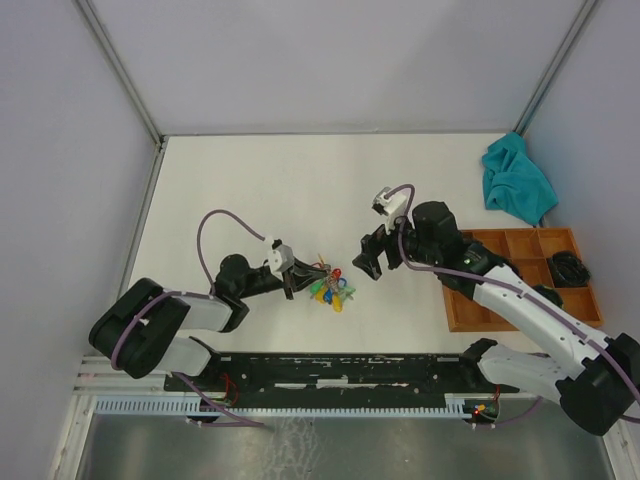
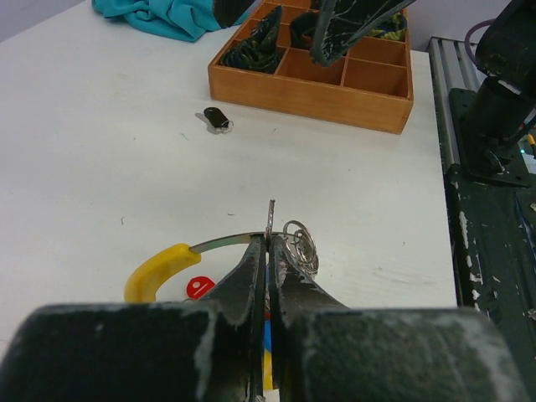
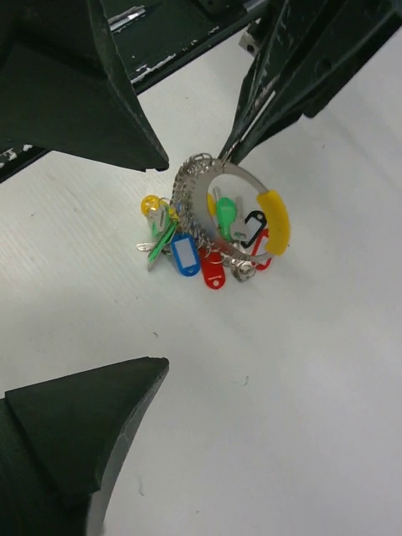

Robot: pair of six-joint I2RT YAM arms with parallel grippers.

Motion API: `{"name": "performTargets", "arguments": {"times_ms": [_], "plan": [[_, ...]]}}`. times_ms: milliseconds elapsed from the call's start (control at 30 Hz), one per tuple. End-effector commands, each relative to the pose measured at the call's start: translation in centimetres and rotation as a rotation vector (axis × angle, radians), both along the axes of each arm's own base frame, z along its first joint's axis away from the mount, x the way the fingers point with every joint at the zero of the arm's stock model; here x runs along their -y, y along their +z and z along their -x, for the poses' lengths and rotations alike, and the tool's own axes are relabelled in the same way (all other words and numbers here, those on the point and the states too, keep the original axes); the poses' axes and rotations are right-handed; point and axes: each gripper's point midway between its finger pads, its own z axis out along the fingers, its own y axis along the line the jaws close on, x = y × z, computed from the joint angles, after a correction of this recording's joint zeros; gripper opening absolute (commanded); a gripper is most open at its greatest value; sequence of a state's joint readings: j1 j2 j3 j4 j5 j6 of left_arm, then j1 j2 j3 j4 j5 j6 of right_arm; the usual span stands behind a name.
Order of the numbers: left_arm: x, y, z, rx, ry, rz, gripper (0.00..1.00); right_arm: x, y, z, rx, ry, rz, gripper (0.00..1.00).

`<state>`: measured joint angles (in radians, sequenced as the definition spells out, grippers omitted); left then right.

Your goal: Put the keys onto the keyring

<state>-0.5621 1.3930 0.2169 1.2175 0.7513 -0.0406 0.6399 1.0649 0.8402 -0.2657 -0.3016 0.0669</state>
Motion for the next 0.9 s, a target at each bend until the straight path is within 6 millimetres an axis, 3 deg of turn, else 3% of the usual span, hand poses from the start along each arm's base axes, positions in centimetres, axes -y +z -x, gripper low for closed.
{"name": "performTargets", "arguments": {"times_ms": [0, 167, 267, 433, 633, 867], "plan": [[-0.5, 3.7, -0.4, 0.133, 0.04, 0.108, 0.03, 2.4, -1.6, -1.6, -0.104, -0.216, 0.06, 1.0], [-0.9, 3.4, -0.7, 0.168, 0.077, 0.097, 0.03, 5.7, -5.1, -3.5, -0.181, -0.423, 0.205, 0.99], [-0.9, 2.5, -0.9, 0.174, 0.073, 0.058, 0.03, 8.6, -6.8, -5.1, -0.204, -0.601, 0.292, 0.95], [-1.5, 2.2, -1.2, 0.226, 0.113, 0.041, 0.03, 11.8, -9.4, -7.1, -0.264, -0.757, 0.454, 0.87], [-1.7, 1.9, -1.3, 0.237, 0.124, 0.032, 0.03, 13.8, -12.4, -9.1, -0.347, -0.909, 0.48, 0.67], [-1.4, 1.8, -0.7, 0.245, 0.083, 0.023, 0.03, 14.7, -15.0, -10.3, -0.448, -0.99, 0.431, 0.56]]}}
